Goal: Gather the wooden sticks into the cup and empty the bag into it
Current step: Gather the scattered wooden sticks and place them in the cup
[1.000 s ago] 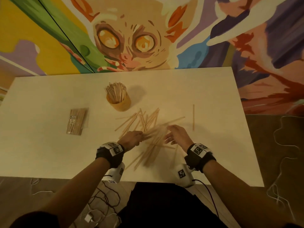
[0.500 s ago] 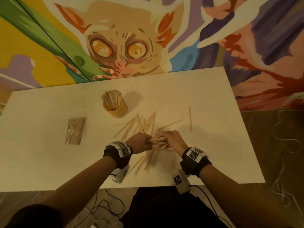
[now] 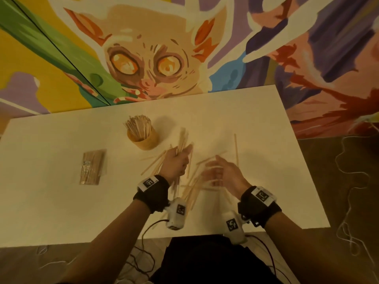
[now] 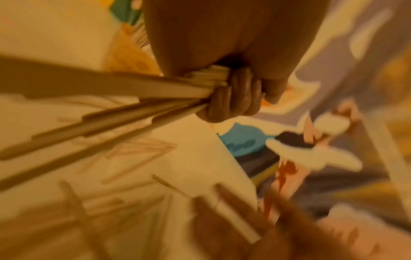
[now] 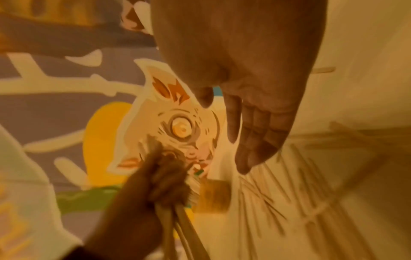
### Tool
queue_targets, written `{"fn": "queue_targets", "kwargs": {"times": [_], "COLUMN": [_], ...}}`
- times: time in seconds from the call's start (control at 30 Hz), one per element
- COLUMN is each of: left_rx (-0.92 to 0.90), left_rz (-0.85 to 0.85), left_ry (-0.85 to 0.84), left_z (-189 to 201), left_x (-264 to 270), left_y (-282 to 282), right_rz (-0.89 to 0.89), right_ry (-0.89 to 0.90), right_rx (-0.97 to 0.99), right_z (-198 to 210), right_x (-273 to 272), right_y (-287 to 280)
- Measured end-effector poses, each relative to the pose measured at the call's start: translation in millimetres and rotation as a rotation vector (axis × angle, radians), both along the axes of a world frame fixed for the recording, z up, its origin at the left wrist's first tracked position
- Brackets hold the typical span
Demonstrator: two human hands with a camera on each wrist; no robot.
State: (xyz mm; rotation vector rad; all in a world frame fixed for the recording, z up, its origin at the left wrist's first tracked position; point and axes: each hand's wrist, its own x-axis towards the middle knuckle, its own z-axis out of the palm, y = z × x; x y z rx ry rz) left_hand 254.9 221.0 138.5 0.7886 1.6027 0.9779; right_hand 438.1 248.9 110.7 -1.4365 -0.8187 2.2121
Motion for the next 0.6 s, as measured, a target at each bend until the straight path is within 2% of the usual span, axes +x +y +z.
{"fn": "queue_targets", "kwargs": {"times": [0.03, 0.1, 0.23, 0.43, 0.6], "left_rx": [0.031, 0.072, 0.109, 0.130, 0.107], "left_rz": [0.090, 0.217, 0.383, 0.399, 0.381], "left_ry": [-0.110, -0.221, -0.346, -0.366, -0.354], "left_z": [4.0, 10.0, 15.4, 13.2, 9.9], "left_x": [1.3, 4.4, 18.3, 38.0, 48.6], "left_y": [0.9, 2.9, 2.4, -7.2, -11.8], "right_rz": [0.081, 0.247, 0.362, 0.356, 0.295], "right_ry": [-0.025, -0.074, -0.036, 0.025, 0.078], "right_rx": [-0.038, -0.131, -0.364, -0.417, -0.316], "right_z": [-3.2, -8.9, -7.7, 11.5, 27.4], "right_x": [0.7, -1.4, -13.5, -29.6, -35.3], "right_y": [-7.2, -21.7, -33.0, -18.3, -7.6]}}
